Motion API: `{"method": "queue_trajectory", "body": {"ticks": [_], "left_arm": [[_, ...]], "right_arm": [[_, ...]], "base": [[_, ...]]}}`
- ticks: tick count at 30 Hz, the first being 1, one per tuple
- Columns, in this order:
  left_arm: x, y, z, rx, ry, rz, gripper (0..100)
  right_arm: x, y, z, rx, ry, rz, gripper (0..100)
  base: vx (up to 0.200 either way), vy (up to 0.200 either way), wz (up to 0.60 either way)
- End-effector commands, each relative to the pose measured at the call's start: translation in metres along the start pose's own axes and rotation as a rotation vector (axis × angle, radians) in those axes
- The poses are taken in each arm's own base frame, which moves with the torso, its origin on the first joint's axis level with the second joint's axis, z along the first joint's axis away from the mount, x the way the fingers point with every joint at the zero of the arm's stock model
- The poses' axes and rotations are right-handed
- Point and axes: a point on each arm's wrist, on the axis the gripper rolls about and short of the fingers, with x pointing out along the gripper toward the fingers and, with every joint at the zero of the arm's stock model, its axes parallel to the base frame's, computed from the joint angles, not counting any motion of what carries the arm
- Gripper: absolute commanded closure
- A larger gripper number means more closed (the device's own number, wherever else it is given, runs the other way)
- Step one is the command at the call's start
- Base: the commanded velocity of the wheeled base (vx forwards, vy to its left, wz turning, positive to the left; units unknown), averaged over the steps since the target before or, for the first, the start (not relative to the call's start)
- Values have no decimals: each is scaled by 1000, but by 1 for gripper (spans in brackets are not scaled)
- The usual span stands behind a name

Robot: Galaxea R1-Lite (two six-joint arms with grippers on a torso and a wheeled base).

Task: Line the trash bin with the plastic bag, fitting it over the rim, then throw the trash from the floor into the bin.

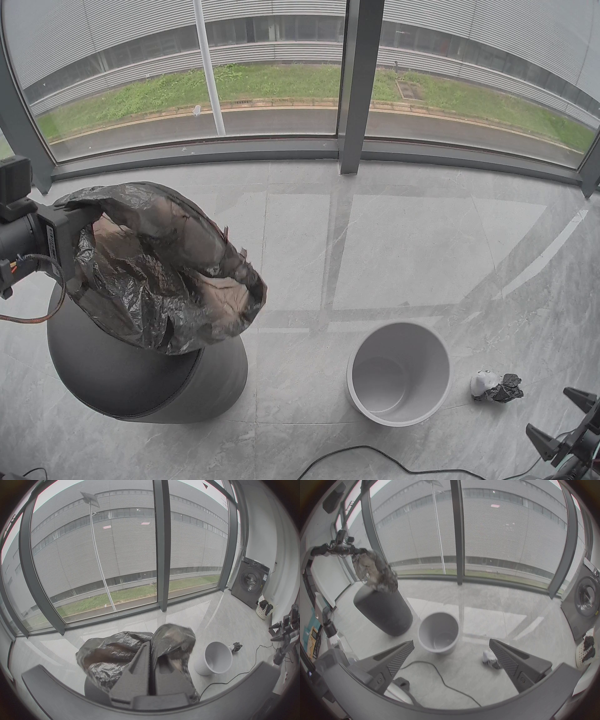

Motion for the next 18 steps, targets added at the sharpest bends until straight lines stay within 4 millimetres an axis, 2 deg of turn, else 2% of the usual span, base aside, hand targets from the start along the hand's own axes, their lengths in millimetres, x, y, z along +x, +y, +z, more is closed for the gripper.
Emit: {"method": "queue_trajectory", "body": {"ticks": [1, 4, 6, 7, 8, 11, 12, 13, 14, 15, 18], "left_arm": [[-12, 5, 22, 23, -78, 9, 100], [-9, 4, 21, 28, -72, 3, 100], [-4, 3, 21, 29, -69, 1, 100], [-4, 3, 21, 29, -69, 1, 100], [-1, 2, 21, 30, -65, -1, 100], [5, 1, 20, 33, -52, -5, 100], [6, 1, 20, 33, -51, -5, 100], [9, 0, 22, 31, -60, -5, 100], [9, 0, 22, 31, -60, -5, 100], [14, 0, 24, 28, -76, -1, 100], [15, 0, 26, 25, -94, 3, 100]], "right_arm": [[32, 1, 104, -63, -114, 148, 0], [73, 21, 168, -151, -145, 332, 0], [102, 48, 197, -187, -141, 449, 0], [105, 50, 198, -190, -137, 458, 0], [132, 75, 211, -217, -119, 528, 0], [178, 111, 211, -252, -84, 604, 0], [180, 113, 210, -255, -81, 610, 0], [196, 132, 203, -272, -75, 670, 0], [196, 132, 203, -272, -75, 670, 0], [212, 150, 192, -287, -70, 719, 0], [235, 169, 182, -296, -69, 740, 0]], "base": [[0, 0, 0], [0, 0, 0], [0, 0, 0], [0, 0, 0], [0, 0, 0], [0, 0, 0], [0, 0, 0], [0, 0, 0], [0, 0, 0], [0, 0, 0], [0, 0, 0]]}}
